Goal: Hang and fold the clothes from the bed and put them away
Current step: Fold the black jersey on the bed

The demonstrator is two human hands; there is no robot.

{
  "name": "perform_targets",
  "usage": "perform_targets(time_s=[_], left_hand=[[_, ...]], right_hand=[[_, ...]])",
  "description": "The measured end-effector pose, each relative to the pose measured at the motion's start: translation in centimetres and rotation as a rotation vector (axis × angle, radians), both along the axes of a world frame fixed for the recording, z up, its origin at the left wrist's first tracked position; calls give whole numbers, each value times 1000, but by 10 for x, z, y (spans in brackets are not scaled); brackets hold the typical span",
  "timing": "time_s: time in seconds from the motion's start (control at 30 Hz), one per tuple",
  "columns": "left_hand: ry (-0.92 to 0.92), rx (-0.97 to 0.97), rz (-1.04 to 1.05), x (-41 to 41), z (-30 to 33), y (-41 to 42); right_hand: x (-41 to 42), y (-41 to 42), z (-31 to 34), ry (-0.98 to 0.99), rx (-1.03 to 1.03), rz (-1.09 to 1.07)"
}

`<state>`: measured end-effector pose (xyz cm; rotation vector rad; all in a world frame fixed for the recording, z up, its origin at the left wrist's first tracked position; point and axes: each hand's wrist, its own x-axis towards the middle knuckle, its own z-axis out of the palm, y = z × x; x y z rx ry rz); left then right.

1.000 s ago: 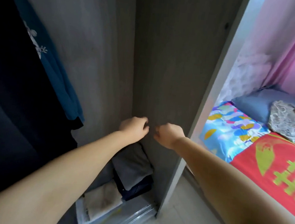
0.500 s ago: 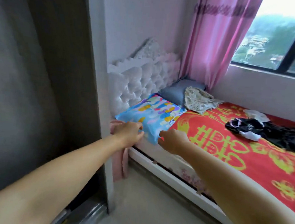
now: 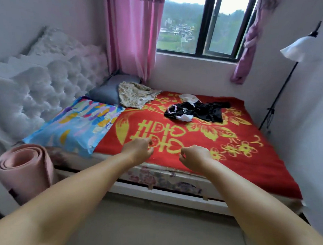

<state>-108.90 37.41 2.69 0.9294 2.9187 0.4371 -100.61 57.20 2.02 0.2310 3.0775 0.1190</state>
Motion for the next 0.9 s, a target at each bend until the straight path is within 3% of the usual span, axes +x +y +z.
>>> perform_targets(time_s=[0.33, 0.73, 0.9], left_hand=[[-75, 4, -184, -54, -35, 128], [-90, -5, -243, -251, -34, 214], [-130, -36, -230, -305, -55, 234]], right_hand=[[-16, 109, -28, -82, -10, -200], [-206, 191, -22, -37, 3, -286], [-260, 218, -53, -100, -1, -265]])
